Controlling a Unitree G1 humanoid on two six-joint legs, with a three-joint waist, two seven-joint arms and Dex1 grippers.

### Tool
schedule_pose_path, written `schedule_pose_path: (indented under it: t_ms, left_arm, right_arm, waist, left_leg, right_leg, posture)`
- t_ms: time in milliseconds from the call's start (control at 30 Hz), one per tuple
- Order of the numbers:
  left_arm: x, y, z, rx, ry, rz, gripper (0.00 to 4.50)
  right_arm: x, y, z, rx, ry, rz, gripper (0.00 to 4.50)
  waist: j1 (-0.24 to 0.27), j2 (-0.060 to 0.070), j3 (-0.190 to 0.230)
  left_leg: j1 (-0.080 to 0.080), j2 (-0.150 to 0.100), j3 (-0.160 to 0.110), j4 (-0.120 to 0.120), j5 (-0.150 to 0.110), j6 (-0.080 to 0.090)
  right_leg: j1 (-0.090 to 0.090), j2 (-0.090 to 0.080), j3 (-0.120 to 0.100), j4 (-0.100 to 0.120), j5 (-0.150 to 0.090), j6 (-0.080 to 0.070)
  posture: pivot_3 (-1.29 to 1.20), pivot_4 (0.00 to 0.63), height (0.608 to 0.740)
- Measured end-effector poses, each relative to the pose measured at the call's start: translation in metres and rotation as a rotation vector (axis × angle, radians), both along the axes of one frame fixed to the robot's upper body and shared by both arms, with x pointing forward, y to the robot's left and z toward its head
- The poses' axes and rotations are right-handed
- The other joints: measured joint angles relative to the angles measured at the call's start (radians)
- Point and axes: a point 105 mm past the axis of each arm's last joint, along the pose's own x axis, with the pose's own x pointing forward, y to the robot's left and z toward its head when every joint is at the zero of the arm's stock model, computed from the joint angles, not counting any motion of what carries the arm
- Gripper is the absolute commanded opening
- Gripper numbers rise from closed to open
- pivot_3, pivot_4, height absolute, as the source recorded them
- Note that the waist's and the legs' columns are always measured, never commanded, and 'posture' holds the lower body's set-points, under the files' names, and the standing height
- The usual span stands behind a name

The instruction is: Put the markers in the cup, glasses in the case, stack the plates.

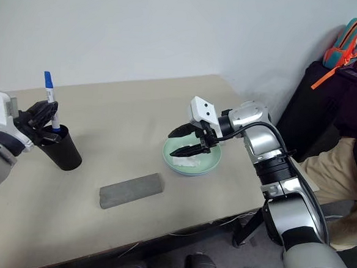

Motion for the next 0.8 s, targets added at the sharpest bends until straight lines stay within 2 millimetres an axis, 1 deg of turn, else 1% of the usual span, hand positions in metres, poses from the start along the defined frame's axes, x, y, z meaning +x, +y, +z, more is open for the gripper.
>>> schedule_pose_path:
  t_ms: [167,267,367,567,800]
  left_arm:
    - [-0.003,0.003,-0.014,0.01,0.015,0.009,0.08]
    - [-0.005,0.006,-0.011,0.025,-0.004,0.015,0.08]
    - [-0.006,0.013,-0.011,0.034,-0.025,0.045,0.08]
    - [-0.005,0.023,-0.015,0.059,-0.037,0.093,0.08]
    - [-0.003,0.027,-0.023,0.057,-0.038,0.118,0.08]
  right_arm:
    - [0.0,0.0,0.0,-0.001,0.001,-0.002,2.72]
    - [0.0,0.0,0.0,-0.001,0.001,-0.002,2.72]
    - [0.0,0.0,0.0,-0.001,0.001,-0.002,2.72]
    - [0.0,0.0,0.0,-0.001,0.001,-0.002,2.72]
    - [0.0,0.0,0.0,-0.001,0.001,-0.002,2.72]
  waist:
    - [0.0,0.0,0.0]
    - [0.0,0.0,0.0]
    - [0.0,0.0,0.0]
    - [0.0,0.0,0.0]
    - [0.0,0.0,0.0]
  left_leg:
    - [0.0,0.001,0.0,0.0,0.0,0.0]
    - [0.0,0.001,0.0,0.0,0.0,0.0]
    - [0.0,0.001,0.0,0.0,0.0,0.0]
    - [0.0,0.001,0.0,0.0,0.0,0.0]
    - [0.0,0.001,0.0,0.0,0.0,0.0]
  right_leg:
    - [0.0,0.0,0.0,0.0,0.0,0.0]
    - [0.0,0.0,-0.001,0.0,0.0,0.0]
    - [0.0,0.0,0.0,0.0,0.0,0.0]
    - [0.0,0.0,-0.001,0.0,0.0,0.0]
    - [0.0,0.0,-0.001,0.0,0.0,0.0]
  posture:
    - [0.0,0.0,0.738]
    - [0.0,0.0,0.738]
    - [0.0,0.0,0.738]
    - [0.0,0.0,0.738]
    - [0.0,0.0,0.738]
